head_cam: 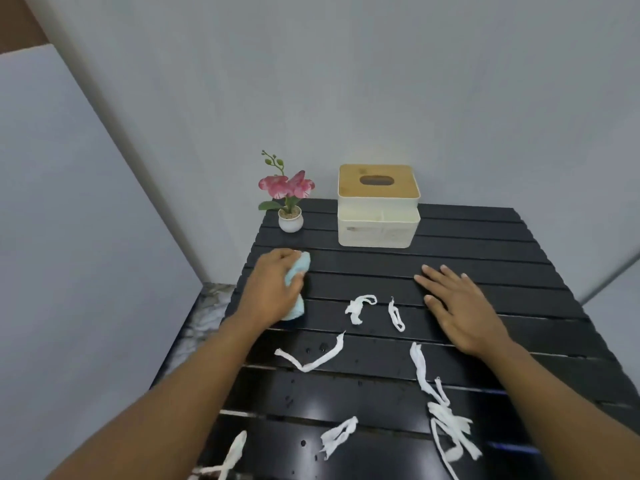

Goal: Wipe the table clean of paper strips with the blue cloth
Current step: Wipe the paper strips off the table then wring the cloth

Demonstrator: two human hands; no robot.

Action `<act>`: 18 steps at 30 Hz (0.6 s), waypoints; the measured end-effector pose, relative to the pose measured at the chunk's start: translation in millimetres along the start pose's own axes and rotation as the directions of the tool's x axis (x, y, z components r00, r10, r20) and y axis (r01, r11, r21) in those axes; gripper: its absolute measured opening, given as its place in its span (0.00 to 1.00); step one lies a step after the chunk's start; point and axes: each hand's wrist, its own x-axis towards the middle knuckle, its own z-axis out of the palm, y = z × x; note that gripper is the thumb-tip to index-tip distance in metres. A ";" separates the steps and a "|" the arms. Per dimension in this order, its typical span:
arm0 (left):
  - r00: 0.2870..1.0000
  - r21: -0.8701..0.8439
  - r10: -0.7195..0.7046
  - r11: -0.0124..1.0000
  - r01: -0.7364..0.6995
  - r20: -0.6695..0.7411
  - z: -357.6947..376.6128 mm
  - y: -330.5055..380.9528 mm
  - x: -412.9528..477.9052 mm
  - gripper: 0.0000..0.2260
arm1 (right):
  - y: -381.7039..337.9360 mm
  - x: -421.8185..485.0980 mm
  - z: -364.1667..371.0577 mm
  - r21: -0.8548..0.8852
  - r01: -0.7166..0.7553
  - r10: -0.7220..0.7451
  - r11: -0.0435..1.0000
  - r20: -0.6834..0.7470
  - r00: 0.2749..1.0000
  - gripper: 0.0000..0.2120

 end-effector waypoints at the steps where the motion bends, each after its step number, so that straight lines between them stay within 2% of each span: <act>1: 1.000 0.067 -0.021 0.998 0.020 0.011 -9.2 -13.9 -8.6 0.18 | 1.0 -0.4 1.2 -0.011 0.001 -0.001 1.000 0.002 1.000 0.20; 3: 0.998 0.127 -0.025 0.992 0.017 0.064 -17.2 -29.6 -29.6 0.20 | 2.0 -0.4 2.2 -0.034 -0.002 0.002 0.999 0.004 1.000 0.21; 6: 0.998 0.124 0.013 0.992 -0.021 0.067 -8.4 -23.9 -42.8 0.23 | 1.7 -0.6 4.0 -0.071 -0.002 0.003 0.997 0.011 1.000 0.21; 14: 0.976 -0.032 0.159 0.987 -0.156 0.150 44.8 50.0 -31.4 0.23 | 1.8 -1.9 4.1 -0.089 0.002 -0.001 0.996 0.005 1.000 0.23; 18: 0.969 -0.090 0.180 0.982 -0.166 0.172 28.0 43.8 -22.0 0.22 | 0.7 -2.4 4.0 -0.070 -0.002 0.002 0.998 -0.007 1.000 0.22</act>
